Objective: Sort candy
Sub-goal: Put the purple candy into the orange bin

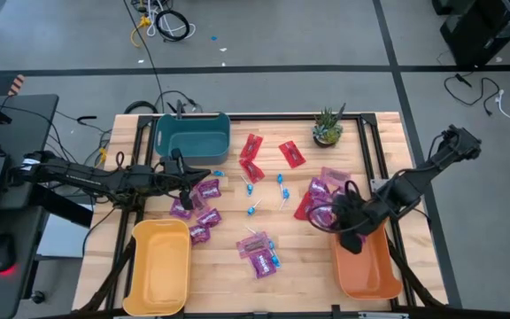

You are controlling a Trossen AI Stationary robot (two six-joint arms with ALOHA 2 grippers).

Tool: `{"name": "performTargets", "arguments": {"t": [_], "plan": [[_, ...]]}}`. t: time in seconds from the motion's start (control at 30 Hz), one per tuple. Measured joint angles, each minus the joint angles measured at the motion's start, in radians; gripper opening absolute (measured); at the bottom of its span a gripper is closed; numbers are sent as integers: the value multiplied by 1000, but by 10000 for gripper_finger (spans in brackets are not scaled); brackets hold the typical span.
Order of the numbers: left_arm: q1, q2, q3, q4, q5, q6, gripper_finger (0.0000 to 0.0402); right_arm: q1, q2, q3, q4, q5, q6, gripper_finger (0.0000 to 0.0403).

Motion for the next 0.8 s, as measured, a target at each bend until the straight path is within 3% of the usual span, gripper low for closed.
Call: {"name": "performTargets", "arguments": {"t": [0.8], "plan": [[1,0,0,49,0,3,6,214,-76,0,2,-49,351,0]]}}
